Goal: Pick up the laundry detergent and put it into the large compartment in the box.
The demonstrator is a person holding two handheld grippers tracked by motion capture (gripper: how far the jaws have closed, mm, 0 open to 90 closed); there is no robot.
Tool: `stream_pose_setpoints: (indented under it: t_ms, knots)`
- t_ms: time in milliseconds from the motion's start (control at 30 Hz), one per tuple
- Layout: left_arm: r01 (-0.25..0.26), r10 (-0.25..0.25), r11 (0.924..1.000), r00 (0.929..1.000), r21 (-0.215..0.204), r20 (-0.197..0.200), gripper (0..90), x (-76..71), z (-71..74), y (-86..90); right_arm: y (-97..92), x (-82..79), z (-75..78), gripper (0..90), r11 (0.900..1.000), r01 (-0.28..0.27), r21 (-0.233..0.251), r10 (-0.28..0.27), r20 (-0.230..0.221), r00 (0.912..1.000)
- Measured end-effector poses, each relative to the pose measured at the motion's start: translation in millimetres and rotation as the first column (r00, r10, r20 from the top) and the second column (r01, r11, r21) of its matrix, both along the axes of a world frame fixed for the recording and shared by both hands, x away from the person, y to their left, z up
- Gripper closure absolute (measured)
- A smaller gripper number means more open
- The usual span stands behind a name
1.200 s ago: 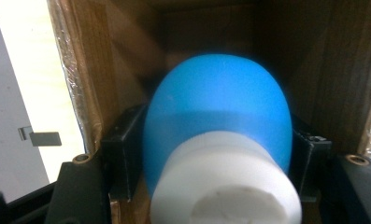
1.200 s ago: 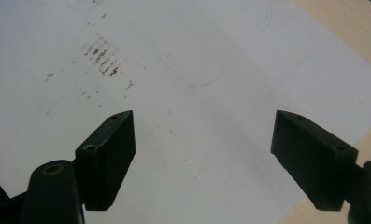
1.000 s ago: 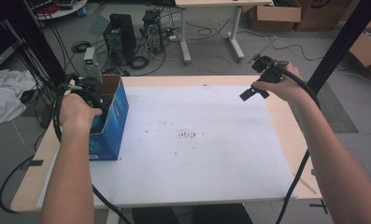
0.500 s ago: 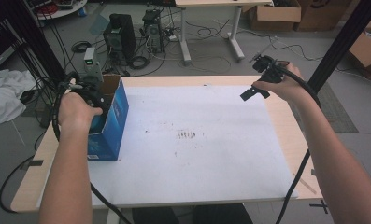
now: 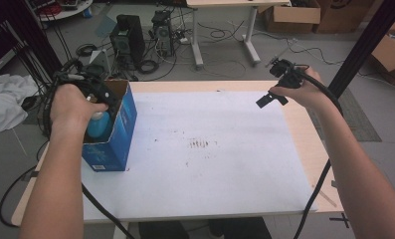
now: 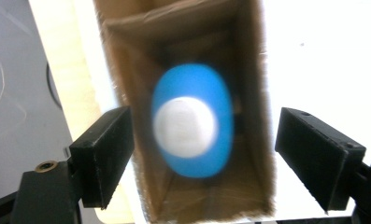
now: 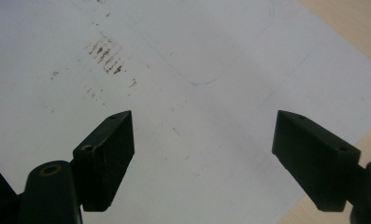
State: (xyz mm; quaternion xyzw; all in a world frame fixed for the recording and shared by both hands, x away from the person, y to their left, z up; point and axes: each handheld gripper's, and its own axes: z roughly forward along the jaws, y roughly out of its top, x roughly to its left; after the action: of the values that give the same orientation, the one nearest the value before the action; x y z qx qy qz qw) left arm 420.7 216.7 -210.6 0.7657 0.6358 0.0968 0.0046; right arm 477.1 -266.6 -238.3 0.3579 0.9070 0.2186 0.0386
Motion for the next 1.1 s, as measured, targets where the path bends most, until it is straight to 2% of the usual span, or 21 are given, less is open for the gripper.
stream_pose_setpoints:
  t_ms: [100,200,367,467,567,633,833,900,1000,1100]
  knots:
    - [0.066,-0.066,0.9977,0.9978,-0.016,0.013,19.5,-4.2,10.2,-14.2,0.4,-0.7,1.9,21.0,1.0,-0.001,-0.001,0.001,0.001,1.0]
    - [0.124,-0.123,0.9916,0.9917,-0.037,0.037,19.1,-8.9,20.9,-28.5,0.2,-1.2,4.4,21.0,1.0,-0.004,-0.001,0.004,0.006,1.0]
    - [0.23,-0.227,0.9715,0.9723,-0.057,0.058,18.8,-18.6,29.3,-54.4,0.1,-3.6,7.7,20.9,1.0,-0.005,0.001,0.005,0.009,0.9999]
    - [0.284,-0.28,0.9558,0.9581,-0.076,0.062,18.5,-23.6,28.7,-69.9,0.3,-4.7,8.2,20.9,1.0,-0.003,0.001,0.003,0.006,1.0]
    - [0.341,-0.338,0.9371,0.9398,-0.075,0.053,18.1,-27.8,23.3,-86.2,0.3,-4.9,7.9,20.9,1.0,-0.007,-0.004,0.007,-0.001,1.0]
    - [0.381,-0.378,0.922,0.9241,-0.067,0.056,17.5,-31.0,19.8,-96.6,0.2,-4.9,8.1,20.9,1.0,-0.006,-0.004,0.006,0.0,1.0]
    - [0.474,-0.468,0.8768,0.8803,-0.083,0.075,16.8,-40.1,10.6,-123.4,0.7,-3.8,8.0,20.9,1.0,-0.003,-0.008,0.003,-0.003,1.0]
    - [0.502,-0.497,0.8606,0.8645,-0.085,0.074,16.8,-42.8,7.9,-131.2,0.9,-3.4,8.0,20.9,1.0,-0.002,-0.008,0.002,-0.004,1.0]
    - [0.547,-0.543,0.8303,0.8368,-0.105,0.067,16.8,-47.1,2.8,-143.0,1.1,-2.9,8.3,20.9,1.0,0.0,-0.008,0.0,-0.006,1.0]
    - [0.575,-0.572,0.8114,0.8179,-0.104,0.058,16.7,-50.2,-3.8,-155.0,1.3,-2.0,8.0,20.8,0.9999,-0.004,-0.01,0.004,-0.013,0.9999]
